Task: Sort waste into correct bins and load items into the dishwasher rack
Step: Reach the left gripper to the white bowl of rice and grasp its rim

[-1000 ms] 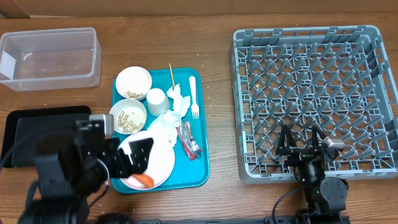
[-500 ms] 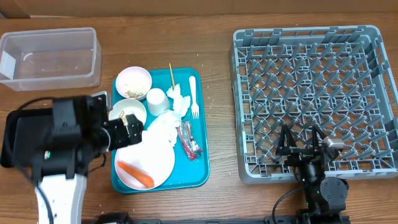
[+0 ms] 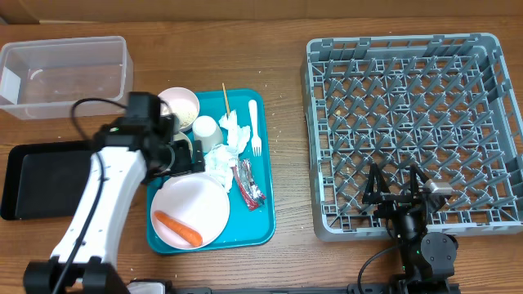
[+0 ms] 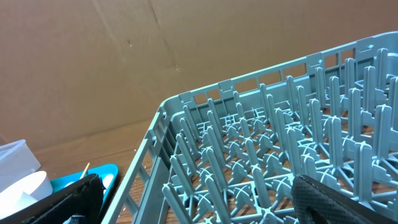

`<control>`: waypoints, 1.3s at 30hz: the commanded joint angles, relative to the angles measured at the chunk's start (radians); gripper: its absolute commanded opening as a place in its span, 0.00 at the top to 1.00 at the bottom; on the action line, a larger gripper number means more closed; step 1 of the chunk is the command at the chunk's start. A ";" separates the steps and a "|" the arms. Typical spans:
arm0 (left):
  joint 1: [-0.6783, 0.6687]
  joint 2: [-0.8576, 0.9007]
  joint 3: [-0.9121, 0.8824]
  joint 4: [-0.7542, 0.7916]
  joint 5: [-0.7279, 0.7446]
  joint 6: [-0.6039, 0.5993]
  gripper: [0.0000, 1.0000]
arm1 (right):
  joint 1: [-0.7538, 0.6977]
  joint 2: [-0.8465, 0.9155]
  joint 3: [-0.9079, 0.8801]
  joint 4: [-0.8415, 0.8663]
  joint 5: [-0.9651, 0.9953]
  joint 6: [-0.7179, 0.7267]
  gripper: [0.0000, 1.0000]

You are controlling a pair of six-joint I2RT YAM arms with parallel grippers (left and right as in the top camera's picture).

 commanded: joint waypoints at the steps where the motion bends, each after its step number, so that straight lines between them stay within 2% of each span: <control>1: -0.066 0.055 0.019 0.026 -0.177 -0.060 0.00 | -0.006 -0.012 -0.010 0.007 0.013 -0.003 0.00; 6: -0.085 0.126 0.019 0.084 -0.270 -0.097 0.00 | -0.006 -0.012 -0.010 0.007 0.013 -0.003 0.00; 22: -0.085 0.248 0.019 0.139 -0.251 -0.050 0.00 | -0.006 -0.012 -0.010 0.007 0.013 -0.003 0.00; 23: -0.085 0.248 0.019 0.143 -0.252 -0.050 0.02 | -0.006 -0.012 -0.010 0.007 0.013 -0.003 0.00; 24: -0.085 0.248 0.019 0.147 -0.251 -0.047 0.11 | -0.006 -0.012 -0.010 0.007 0.013 -0.003 0.00; 25: -0.085 0.248 0.019 0.153 -0.253 -0.045 0.27 | -0.006 -0.012 -0.010 0.007 0.013 -0.003 0.00; 26: -0.085 0.248 0.019 0.156 -0.252 -0.042 0.37 | -0.006 -0.012 -0.010 0.007 0.013 -0.003 0.00; 27: -0.085 0.248 0.019 0.158 -0.252 -0.042 0.43 | -0.006 -0.012 -0.010 0.007 0.013 -0.003 0.00; 32: -0.085 0.248 0.019 0.161 -0.252 -0.037 0.62 | -0.006 -0.012 -0.010 0.007 0.013 -0.003 0.00; 36: -0.085 0.248 0.019 0.161 -0.251 -0.027 0.71 | -0.006 -0.012 -0.010 0.007 0.013 -0.003 0.00; 39: -0.085 0.248 0.019 0.163 -0.251 -0.018 0.71 | -0.006 -0.012 -0.010 0.007 0.013 -0.003 0.00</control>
